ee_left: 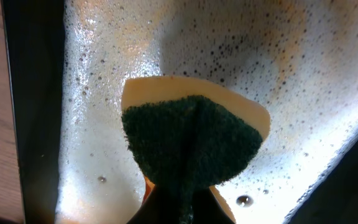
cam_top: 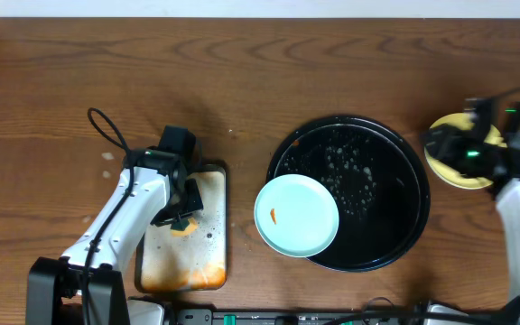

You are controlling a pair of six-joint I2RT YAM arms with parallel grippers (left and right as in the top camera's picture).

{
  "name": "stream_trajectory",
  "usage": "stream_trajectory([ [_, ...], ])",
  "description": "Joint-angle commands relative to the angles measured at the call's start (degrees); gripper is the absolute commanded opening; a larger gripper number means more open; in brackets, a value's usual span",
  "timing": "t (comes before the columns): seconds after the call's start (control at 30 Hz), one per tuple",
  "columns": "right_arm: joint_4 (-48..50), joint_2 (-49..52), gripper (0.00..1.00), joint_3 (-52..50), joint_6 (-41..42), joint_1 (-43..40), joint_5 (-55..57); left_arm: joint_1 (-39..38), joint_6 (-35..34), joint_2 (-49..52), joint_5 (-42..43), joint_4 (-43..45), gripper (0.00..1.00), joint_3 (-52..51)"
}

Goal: Clean dirty plates on tray and stack at the side
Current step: 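Set the yellow plate down right of the tray, open right gripper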

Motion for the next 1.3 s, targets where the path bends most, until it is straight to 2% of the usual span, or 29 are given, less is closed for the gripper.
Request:
stream_trajectory([
  [0.0, -5.0, 0.5, 0.47, 0.3, -6.4, 8.9, 2.1, 0.2, 1.9, -1.1, -0.3, 0.1, 0.08, -0.5],
  [0.17, -9.0, 3.4, 0.52, -1.3, -7.3, 22.0, 11.2, 0.2, 4.0, -1.1, -0.3, 1.6, 0.08, -0.6],
  [0.33, -8.2, 9.5, 0.49, -3.3, -7.1, 30.1, 15.3, 0.2, 4.9, -1.1, -0.3, 1.6, 0.08, -0.6],
  [0.47, -7.1, 14.2, 0.42, -3.3, -7.0, 31.6, 15.3, 0.2, 4.9, -1.1, -0.3, 1.6, 0.08, -0.6],
  [0.6, -7.4, 17.5, 0.42, -3.4, -7.1, 32.8, 14.7, 0.2, 4.9, -1.1, -0.3, 1.6, 0.08, -0.6],
  [0.67, -7.0, 18.7, 0.38, -3.4, -7.1, 33.0, 14.7, 0.2, 4.9, -1.1, -0.3, 1.6, 0.08, -0.6],
  [0.73, -6.8, 19.2, 0.30, -3.4, -7.1, 33.0, 14.2, 0.2, 4.9, -1.1, -0.3, 1.6, 0.08, -0.6],
  [0.87, -6.8, 19.2, 0.24, -3.4, -7.1, 33.6, 9.9, 0.2, 4.9, -1.1, -0.3, 1.6, 0.08, -0.6],
  [1.0, -6.6, 19.2, 0.18, -4.1, -4.4, 34.9, 13.8, 0.2, 4.9, -1.1, -0.3, 1.6, 0.08, -0.6],
  [1.13, -4.0, 19.2, 0.01, -6.1, -2.1, 35.1, 15.6, 0.2, 4.9, -1.1, -0.3, 1.6, 0.08, -0.6],
  [1.27, -2.6, 18.9, 0.01, -6.3, 0.3, 34.9, 21.1, 0.2, 4.9, -1.1, -0.3, 1.6, 0.08, -0.6],
])
